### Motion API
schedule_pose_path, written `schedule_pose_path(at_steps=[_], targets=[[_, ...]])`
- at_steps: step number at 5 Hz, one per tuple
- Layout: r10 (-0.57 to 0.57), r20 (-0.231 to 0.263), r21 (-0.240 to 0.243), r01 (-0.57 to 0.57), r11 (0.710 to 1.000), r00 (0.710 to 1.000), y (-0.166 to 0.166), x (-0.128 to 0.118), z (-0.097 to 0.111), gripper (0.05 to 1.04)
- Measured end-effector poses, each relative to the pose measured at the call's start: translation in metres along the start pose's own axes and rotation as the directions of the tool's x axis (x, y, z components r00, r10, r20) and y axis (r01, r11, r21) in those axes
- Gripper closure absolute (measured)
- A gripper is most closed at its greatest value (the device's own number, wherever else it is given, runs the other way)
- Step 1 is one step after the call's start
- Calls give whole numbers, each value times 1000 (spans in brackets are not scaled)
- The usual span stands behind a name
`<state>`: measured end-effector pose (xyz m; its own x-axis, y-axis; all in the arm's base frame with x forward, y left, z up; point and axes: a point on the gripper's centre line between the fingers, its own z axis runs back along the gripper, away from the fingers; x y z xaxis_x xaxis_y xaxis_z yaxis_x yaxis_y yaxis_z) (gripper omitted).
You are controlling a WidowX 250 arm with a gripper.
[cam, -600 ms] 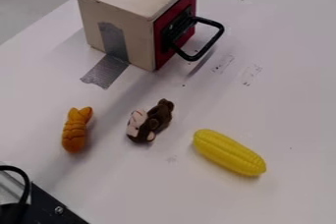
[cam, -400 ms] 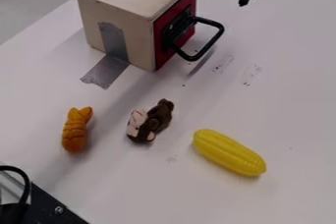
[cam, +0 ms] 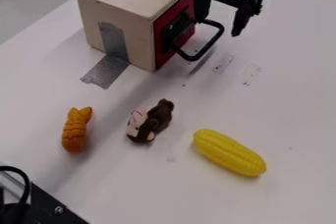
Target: The box is open along with the machine that holds it
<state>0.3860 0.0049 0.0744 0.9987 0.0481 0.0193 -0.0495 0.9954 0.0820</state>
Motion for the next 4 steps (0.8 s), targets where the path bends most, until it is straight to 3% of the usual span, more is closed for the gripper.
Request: schedule_pose_path(at_steps=[2, 3, 4], targets=[[-11, -30, 23, 12, 1000, 1000, 0, -2, -44, 86], [-16, -46, 27, 17, 999, 999, -1, -3, -55, 137], [-12, -42, 15, 13, 1000, 999, -4, -2, -55, 422]])
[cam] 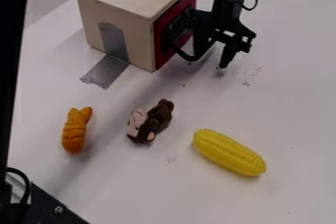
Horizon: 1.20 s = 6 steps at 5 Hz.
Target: The box is open along with the machine that holds it
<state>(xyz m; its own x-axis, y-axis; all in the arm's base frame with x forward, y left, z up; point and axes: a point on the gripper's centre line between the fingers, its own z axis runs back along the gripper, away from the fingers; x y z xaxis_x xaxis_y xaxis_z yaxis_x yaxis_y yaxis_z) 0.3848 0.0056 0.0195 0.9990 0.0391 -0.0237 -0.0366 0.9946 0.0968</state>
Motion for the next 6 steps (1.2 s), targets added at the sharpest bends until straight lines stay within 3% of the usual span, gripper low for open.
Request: schedule_pose_path(at_steps=[1, 2, 4, 6], targets=[[12, 8, -29, -12, 1000, 1000, -8, 4, 6, 703], [1, 5, -56, -1, 998, 1000, -23, 5, 11, 915], [-55, 15, -103, 56, 993, 998, -74, 1, 21, 979], [-68, 14, -108, 69, 992, 998, -87, -3, 23, 955]])
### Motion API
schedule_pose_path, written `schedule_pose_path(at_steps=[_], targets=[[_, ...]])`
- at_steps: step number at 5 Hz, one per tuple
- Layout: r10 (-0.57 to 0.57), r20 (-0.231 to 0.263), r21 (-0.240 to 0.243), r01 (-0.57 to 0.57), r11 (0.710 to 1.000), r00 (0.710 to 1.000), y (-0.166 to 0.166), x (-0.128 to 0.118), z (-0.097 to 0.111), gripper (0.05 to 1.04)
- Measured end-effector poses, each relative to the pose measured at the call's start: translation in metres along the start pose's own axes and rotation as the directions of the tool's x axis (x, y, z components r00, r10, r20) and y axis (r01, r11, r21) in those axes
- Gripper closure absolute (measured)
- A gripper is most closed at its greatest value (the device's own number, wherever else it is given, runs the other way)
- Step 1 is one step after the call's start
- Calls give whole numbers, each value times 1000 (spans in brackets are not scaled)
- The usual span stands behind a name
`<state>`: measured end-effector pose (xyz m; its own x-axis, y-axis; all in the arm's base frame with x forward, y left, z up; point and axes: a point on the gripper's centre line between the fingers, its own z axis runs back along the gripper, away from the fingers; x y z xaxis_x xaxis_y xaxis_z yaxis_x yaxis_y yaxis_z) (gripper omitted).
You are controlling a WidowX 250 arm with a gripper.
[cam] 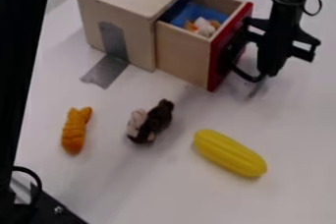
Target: The box is open along with the machine that holds it
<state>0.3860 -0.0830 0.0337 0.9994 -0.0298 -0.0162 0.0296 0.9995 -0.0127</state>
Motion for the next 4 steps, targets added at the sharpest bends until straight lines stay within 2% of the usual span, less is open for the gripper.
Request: schedule_pose_path(at_steps=[1, 2, 3, 4], targets=[[23, 2, 17, -23, 1000, 1000, -1, 2, 6, 761], [23, 54, 19, -24, 1000, 998, -1, 7, 21, 458], [24, 148, 14, -27, 1000, 989, -2, 13, 59, 176], [29, 174, 7, -31, 1000, 984, -4, 18, 76, 83]])
